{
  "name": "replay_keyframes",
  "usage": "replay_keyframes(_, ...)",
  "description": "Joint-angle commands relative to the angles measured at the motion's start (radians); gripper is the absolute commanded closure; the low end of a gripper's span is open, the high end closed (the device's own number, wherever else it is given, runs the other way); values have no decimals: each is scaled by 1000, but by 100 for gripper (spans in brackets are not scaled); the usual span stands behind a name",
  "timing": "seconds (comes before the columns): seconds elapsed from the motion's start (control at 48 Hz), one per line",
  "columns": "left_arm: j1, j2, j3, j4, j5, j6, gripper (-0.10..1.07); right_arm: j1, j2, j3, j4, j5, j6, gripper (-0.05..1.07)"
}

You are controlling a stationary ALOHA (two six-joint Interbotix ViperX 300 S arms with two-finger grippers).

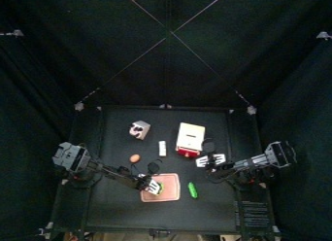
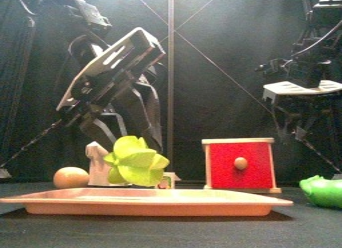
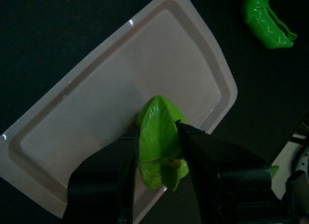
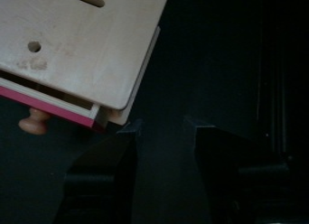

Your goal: Put starfruit left of plate

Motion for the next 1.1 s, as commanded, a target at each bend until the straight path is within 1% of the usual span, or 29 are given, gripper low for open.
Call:
replay_keyframes(0.0, 2, -20, -12, 2, 2, 2, 31, 5, -26, -9, -3, 3, 0, 24)
replay_keyframes(0.125, 2, -41, -11, 3, 31, 2, 31, 3, -26, -8, -3, 3, 0, 24)
replay_keyframes(0.208, 2, -63, -9, 3, 71, 2, 31, 2, -26, -8, -3, 3, 0, 24)
replay_keyframes(0.5, -32, -146, 11, -8, 281, 2, 31, 2, -26, -9, -3, 3, 0, 23)
replay_keyframes(0.625, -55, -187, 38, -49, 359, -8, 31, 2, -26, -8, -3, 3, 0, 24)
replay_keyframes(0.75, -84, -209, 72, -126, 413, -25, 31, 2, -26, -8, -3, 3, 0, 24)
replay_keyframes(0.792, -101, -213, 83, -158, 434, -37, 31, 0, -26, -8, -5, 3, 0, 24)
replay_keyframes(0.875, -127, -224, 104, -192, 465, -63, 31, -2, -26, -9, -5, 3, 0, 24)
replay_keyframes(0.958, -150, -235, 124, -204, 489, -106, 31, 0, -26, -11, -3, 3, 0, 24)
replay_keyframes(1.083, -183, -259, 158, -201, 509, -201, 31, 2, -26, -11, -3, 3, 0, 23)
